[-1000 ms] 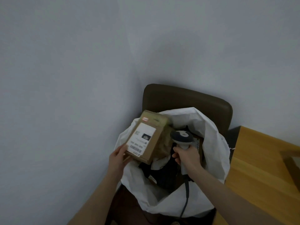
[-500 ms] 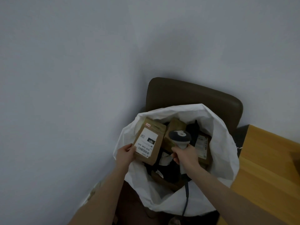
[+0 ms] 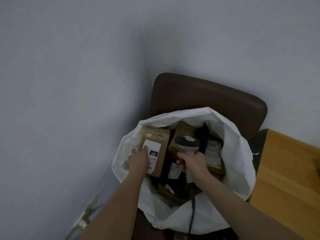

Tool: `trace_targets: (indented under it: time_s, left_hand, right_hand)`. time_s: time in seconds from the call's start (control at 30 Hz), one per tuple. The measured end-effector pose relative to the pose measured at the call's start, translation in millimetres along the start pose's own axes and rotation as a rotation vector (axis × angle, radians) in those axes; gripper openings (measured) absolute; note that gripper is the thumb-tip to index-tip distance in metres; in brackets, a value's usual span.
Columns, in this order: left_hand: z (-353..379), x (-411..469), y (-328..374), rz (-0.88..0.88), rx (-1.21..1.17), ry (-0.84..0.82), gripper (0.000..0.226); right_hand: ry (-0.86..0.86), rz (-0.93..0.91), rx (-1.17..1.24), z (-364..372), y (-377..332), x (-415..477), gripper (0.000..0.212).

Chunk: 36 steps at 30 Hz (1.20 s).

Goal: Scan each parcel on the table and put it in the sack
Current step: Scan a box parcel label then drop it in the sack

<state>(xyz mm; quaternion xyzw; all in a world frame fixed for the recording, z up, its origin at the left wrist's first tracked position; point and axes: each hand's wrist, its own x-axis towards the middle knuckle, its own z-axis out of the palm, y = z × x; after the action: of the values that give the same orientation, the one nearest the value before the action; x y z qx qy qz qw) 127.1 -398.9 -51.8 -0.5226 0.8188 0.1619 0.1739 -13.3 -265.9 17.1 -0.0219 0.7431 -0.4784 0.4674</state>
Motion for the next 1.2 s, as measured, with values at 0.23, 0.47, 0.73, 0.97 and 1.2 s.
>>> trace_targets:
  time_s: [0.23, 0.47, 0.73, 0.97, 1.2]
  left_hand:
    - [-18, -15, 30, 0.101, 0.008, 0.055, 0.051]
    - [-52, -63, 92, 0.25, 0.001, 0.191, 0.033]
    - [-47, -170, 171, 0.437, -0.012, 0.248, 0.034]
    - [-12, -294, 243, 0.637, 0.069, 0.207, 0.039]
    - [18, -404, 315, 0.803, 0.081, 0.173, 0.048]
  right_hand:
    - [0.042, 0.052, 0.195, -30, -12, -23, 0.009]
    - [0.08, 0.095, 0.36, -73, -12, -76, 0.015]
    - [0.122, 0.056, 0.551, -159, 39, -172, 0.019]
    - [0.26, 0.013, 0.584, -255, 121, -268, 0.012]
    - [0.478, -0.062, 0.617, -354, 185, -345, 0.016]
